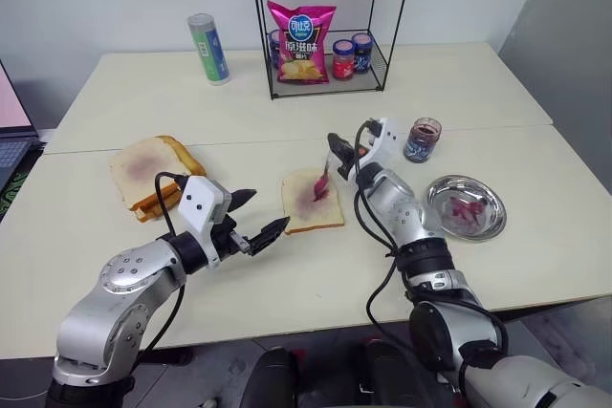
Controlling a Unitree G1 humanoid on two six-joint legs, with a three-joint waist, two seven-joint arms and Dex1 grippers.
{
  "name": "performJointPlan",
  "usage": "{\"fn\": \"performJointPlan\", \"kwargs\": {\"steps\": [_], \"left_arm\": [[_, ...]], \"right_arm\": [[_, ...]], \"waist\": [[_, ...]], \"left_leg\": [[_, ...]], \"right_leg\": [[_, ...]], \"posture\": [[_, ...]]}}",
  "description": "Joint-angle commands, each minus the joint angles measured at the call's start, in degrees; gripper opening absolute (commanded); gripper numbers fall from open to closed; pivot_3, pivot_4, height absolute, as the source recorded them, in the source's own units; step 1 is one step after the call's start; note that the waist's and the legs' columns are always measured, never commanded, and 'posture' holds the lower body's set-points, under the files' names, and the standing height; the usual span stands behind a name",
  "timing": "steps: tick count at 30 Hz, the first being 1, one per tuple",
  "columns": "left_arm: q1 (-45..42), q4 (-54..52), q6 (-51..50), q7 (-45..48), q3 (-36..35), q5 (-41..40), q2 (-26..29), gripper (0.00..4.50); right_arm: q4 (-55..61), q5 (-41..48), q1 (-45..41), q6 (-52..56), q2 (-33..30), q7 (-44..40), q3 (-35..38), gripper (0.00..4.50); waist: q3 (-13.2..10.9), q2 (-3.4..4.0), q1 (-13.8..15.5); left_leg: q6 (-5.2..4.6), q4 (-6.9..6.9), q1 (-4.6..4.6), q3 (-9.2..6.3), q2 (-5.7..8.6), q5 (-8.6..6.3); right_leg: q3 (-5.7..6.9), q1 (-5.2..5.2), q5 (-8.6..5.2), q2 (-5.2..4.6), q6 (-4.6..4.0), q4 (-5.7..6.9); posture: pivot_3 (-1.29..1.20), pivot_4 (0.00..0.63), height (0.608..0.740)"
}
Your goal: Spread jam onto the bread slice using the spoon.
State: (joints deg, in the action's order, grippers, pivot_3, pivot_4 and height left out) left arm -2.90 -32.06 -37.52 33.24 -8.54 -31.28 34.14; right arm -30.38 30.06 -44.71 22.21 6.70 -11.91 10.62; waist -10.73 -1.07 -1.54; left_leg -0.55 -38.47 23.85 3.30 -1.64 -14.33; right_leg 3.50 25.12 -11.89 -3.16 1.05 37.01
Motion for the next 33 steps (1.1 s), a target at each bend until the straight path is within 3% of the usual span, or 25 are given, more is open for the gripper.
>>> {"fn": "performJointPlan", "kwargs": {"steps": [1, 10, 18, 22, 28, 33], "left_arm": [[-1.8, -0.6, 1.0, 0.7, 0.4, 0.1, 0.5, 4.5], [-1.6, 0.1, 1.5, 1.3, -0.4, 0.3, 1.4, 4.5], [0.0, -1.9, 1.0, 0.1, -0.9, -0.1, 1.2, 4.5], [0.7, -2.6, 0.8, -0.4, -1.5, -0.5, 1.4, 4.5], [2.3, -3.6, 0.2, -0.5, -2.5, -1.0, 1.8, 4.5], [1.0, -2.5, 0.3, -0.1, -1.4, -0.8, 1.6, 4.5]], "right_arm": [[4.4, -0.6, 0.1, 0.3, -1.2, -1.1, -0.4, 0.08], [9.1, 0.0, -3.6, 4.2, -5.7, -4.0, -0.9, 0.08], [8.0, 3.3, -5.6, 5.9, 3.9, -0.9, 0.2, 0.08], [5.7, 2.5, -3.9, 4.3, 5.5, -1.2, -1.7, 0.08], [-1.1, -1.1, -2.0, -0.6, 2.0, -2.8, -2.5, 0.08], [0.1, -2.9, 0.2, -0.9, -1.7, -4.1, -2.4, 0.08]], "waist": [[0.0, 0.0, 0.0], [0.0, 0.0, 0.0], [0.0, 0.0, -0.2], [0.0, -0.01, 0.3], [0.0, -0.02, 0.1], [0.0, -0.02, 0.0]], "left_leg": [[0.0, 0.0, 0.0, -0.01, 0.0, 0.0], [0.0, 0.0, 0.0, 0.0, 0.0, 0.0], [0.02, 0.28, -0.05, -0.03, -0.08, 0.02], [0.07, 0.28, 0.0, -0.01, 0.03, 0.04], [0.1, 0.25, -0.04, 0.05, 0.0, 0.06], [0.13, 0.27, -0.04, 0.01, -0.02, 0.08]], "right_leg": [[0.01, 0.0, 0.0, 0.0, 0.0, 0.0], [0.02, 0.01, 0.0, 0.0, 0.0, 0.0], [0.03, 0.1, -0.04, 0.07, -0.07, 0.02], [0.04, 0.1, -0.04, -0.03, -0.07, -0.04], [-0.02, 0.1, -0.02, 0.0, -0.05, -0.03], [0.01, 0.11, -0.03, 0.02, -0.07, 0.0]], "posture": [[0.0, 0.15, 0.74], [0.0, 0.15, 0.74], [0.0, 0.15, 0.74], [0.0, 0.15, 0.74], [0.0, 0.15, 0.74], [0.0, 0.15, 0.74]]}}
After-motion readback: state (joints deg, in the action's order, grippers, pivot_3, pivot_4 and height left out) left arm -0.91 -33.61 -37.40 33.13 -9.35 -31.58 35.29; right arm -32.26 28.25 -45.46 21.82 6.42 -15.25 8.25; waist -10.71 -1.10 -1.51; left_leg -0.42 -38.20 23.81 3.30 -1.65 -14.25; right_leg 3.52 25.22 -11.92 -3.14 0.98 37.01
